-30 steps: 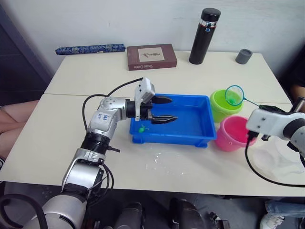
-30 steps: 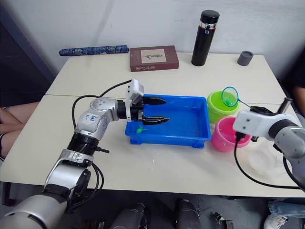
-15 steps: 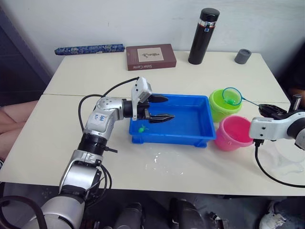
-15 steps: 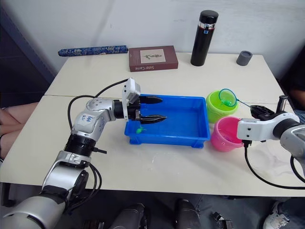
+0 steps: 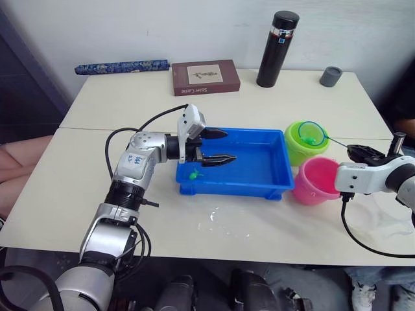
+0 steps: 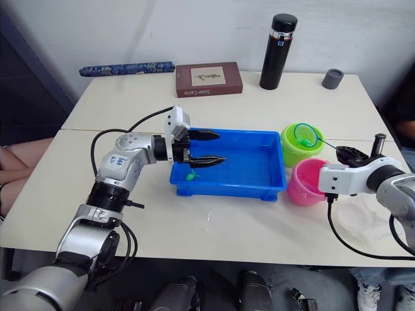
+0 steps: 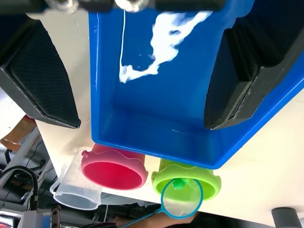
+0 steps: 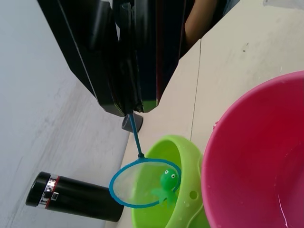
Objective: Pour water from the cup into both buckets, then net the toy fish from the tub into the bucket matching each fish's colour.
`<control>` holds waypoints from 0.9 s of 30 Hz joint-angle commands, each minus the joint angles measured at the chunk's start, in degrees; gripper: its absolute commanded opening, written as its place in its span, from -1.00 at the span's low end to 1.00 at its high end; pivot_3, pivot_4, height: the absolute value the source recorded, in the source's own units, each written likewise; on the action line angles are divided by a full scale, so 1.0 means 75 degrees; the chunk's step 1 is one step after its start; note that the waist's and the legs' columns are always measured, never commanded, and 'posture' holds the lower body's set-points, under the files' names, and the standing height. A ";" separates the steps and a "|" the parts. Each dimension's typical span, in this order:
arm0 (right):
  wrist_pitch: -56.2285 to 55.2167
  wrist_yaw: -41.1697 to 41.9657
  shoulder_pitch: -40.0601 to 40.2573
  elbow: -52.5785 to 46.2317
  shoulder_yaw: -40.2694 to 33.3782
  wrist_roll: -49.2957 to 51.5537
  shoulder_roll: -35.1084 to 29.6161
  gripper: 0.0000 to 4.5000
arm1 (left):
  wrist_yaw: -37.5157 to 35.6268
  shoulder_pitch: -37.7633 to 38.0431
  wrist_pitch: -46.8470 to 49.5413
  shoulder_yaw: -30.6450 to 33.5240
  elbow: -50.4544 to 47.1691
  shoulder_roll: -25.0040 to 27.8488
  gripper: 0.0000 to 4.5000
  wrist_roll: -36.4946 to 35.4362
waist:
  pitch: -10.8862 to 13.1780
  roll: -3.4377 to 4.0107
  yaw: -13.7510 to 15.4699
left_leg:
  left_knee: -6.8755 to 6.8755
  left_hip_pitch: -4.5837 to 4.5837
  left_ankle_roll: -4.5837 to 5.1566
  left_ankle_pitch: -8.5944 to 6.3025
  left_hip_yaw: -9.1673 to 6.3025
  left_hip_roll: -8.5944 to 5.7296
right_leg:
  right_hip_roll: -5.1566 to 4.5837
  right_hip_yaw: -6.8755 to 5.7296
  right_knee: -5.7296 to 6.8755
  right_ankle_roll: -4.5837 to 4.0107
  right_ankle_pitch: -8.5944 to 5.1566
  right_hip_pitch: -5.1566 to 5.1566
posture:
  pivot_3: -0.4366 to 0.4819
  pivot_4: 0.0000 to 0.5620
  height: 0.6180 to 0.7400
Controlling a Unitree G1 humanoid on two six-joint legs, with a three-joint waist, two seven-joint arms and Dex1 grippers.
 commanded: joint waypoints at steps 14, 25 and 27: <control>-0.0298 0.0040 -0.0316 0.0056 -0.0511 -0.0260 0.0162 -1.00 | 0.0000 -0.0278 -0.0329 0.0039 0.0198 0.0003 0.99 0.0025 | 0.0000 0.0000 0.0010 | -0.0001 0.0002 0.0000 0.0000 0.0001 0.0001 | 0.0000 0.0000 0.0004 0.0000 0.0000 -0.0001 | -0.05 -0.47 1.00; -0.0322 -0.0317 -0.0571 0.0044 -0.0729 -0.0603 0.0461 -1.00 | -0.0019 -0.0279 -0.0373 0.0039 0.0254 0.0023 0.99 0.0033 | 0.0000 0.0003 -0.0023 | 0.0006 0.0014 0.0001 0.0001 0.0016 -0.0001 | 0.0000 0.0010 0.0029 -0.0001 0.0000 -0.0003 | -0.05 -0.47 1.00; -0.0413 -0.0275 -0.0530 0.0071 -0.0741 -0.0608 0.0465 -1.00 | -0.0016 -0.0285 -0.0372 0.0040 0.0261 0.0017 0.99 0.0034 | -0.0001 0.0002 -0.0015 | 0.0002 0.0015 -0.0006 0.0003 0.0008 0.0007 | 0.0002 0.0009 0.0027 -0.0004 -0.0002 -0.0003 | -0.05 -0.47 1.00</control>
